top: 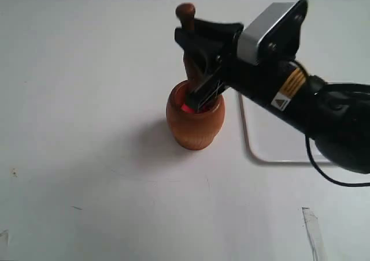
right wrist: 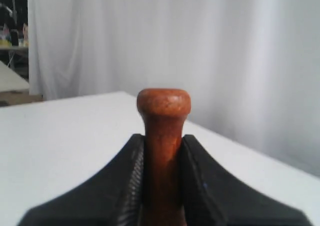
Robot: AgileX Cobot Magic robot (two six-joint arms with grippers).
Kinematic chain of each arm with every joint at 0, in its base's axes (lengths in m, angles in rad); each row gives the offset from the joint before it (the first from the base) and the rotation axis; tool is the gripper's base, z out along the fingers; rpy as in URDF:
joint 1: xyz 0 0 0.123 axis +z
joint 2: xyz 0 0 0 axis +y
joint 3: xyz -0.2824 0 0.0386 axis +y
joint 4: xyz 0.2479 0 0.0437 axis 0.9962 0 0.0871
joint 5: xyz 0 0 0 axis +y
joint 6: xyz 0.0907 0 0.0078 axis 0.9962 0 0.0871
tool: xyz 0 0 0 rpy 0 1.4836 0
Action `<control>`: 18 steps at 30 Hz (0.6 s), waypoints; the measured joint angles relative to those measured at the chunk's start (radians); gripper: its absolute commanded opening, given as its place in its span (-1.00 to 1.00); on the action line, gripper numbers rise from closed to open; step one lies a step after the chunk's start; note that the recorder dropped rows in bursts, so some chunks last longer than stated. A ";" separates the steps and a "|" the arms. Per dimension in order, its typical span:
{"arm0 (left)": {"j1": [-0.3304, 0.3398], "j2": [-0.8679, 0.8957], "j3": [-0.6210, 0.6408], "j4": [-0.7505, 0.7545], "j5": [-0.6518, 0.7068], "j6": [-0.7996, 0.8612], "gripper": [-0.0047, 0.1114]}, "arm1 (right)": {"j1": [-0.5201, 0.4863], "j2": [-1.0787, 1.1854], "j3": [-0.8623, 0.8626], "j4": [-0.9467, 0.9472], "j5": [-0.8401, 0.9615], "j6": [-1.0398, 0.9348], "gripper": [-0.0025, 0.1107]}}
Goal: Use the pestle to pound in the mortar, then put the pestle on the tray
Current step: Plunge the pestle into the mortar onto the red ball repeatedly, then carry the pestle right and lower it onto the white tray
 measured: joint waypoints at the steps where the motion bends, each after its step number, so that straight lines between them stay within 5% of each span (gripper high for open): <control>1: 0.000 0.000 0.000 0.000 0.000 0.000 -0.92 | 0.000 0.034 0.000 0.000 -0.006 0.000 -0.96; 11: 0.000 0.000 0.000 0.000 0.000 0.000 -0.92 | 0.000 0.206 -0.004 0.002 -0.130 0.006 -0.96; 18: 0.000 0.000 0.000 0.000 0.000 0.000 -0.92 | 0.000 0.032 -0.002 0.007 -0.074 0.008 -0.96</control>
